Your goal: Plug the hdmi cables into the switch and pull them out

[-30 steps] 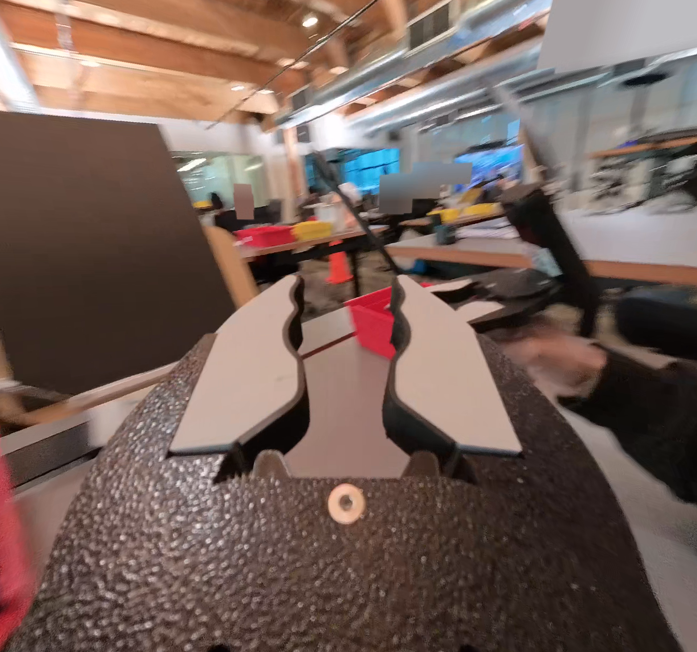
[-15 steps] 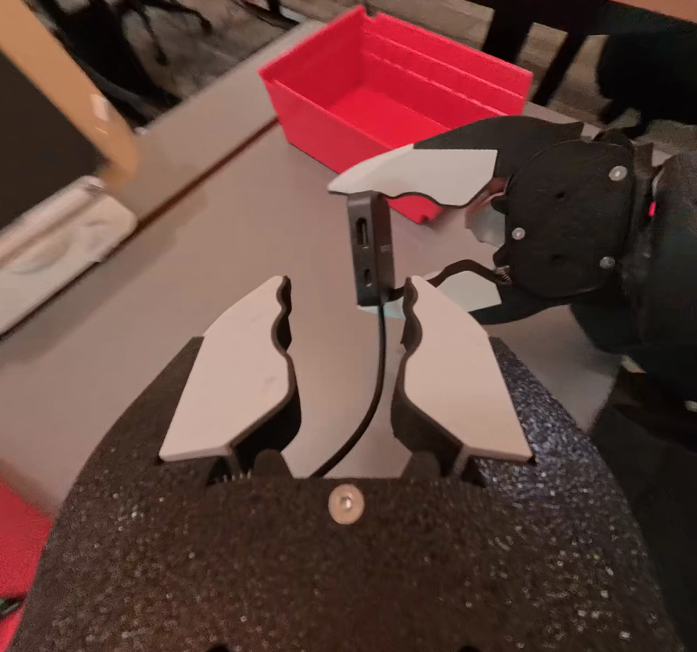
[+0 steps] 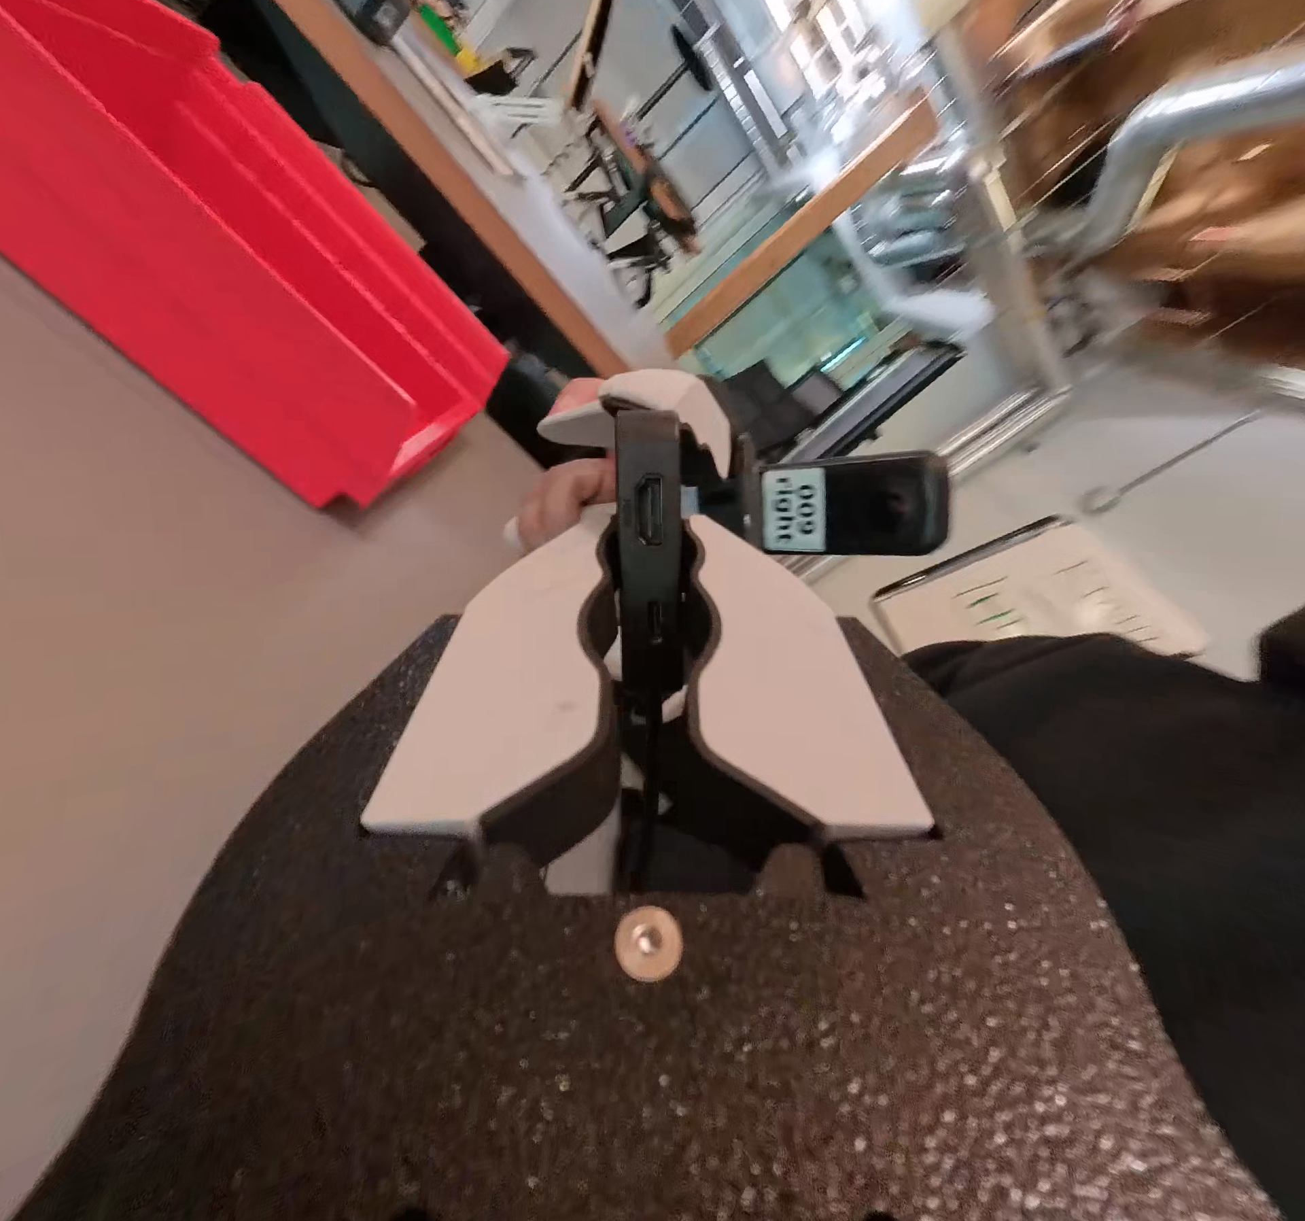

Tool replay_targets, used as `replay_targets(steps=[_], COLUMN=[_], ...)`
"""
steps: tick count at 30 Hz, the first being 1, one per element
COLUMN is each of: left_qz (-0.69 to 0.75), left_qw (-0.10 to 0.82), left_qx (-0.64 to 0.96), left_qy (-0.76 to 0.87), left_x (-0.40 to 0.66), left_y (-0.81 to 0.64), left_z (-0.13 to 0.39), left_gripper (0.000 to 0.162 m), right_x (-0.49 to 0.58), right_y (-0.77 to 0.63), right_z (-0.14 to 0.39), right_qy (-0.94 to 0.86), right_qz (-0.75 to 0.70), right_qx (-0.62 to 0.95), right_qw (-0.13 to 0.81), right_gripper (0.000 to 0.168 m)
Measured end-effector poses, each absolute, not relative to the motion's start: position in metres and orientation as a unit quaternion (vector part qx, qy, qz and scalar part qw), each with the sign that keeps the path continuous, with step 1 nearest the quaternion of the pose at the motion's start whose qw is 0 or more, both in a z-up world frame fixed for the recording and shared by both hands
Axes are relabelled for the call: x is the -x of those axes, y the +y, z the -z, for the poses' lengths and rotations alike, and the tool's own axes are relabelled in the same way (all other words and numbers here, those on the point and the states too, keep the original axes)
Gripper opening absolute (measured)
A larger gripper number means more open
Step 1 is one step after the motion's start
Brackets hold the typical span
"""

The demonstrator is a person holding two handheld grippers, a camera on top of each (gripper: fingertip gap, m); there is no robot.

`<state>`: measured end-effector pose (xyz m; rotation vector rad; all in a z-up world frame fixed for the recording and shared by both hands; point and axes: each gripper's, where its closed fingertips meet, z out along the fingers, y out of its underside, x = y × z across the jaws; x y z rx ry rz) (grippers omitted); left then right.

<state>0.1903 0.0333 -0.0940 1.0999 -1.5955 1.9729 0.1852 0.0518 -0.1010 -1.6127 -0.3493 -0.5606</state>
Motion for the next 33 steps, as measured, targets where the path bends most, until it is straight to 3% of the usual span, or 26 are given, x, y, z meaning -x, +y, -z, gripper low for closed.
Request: replay_targets(steps=[8,12,27,33], left_qz=[-0.733,-0.734,-0.740,-0.738], left_qw=[0.293,0.314,0.267,0.206], left_qx=[-0.387,-0.405,-0.470,-0.488], left_qy=[-0.477,-0.446,-0.400,-0.417], left_x=[-0.181,-0.181,-0.194,-0.197], left_y=[0.026,0.023,0.044,0.056], left_z=[0.088,0.088,0.084,0.101], left_gripper=[0.013,0.013,0.013,0.017], right_x=[-0.173,-0.172,-0.181,-0.184], right_y=[0.049,0.046,0.064,0.074], right_z=[0.086,0.085,0.080,0.093], right_qy=[-0.147,-0.173,-0.214,-0.180], right_qz=[0.138,0.154,0.068,0.004], right_qx=[0.661,0.648,0.667,0.692], right_qw=[0.723,0.726,0.710,0.699], right_gripper=[0.074,0.073,0.072,0.072])
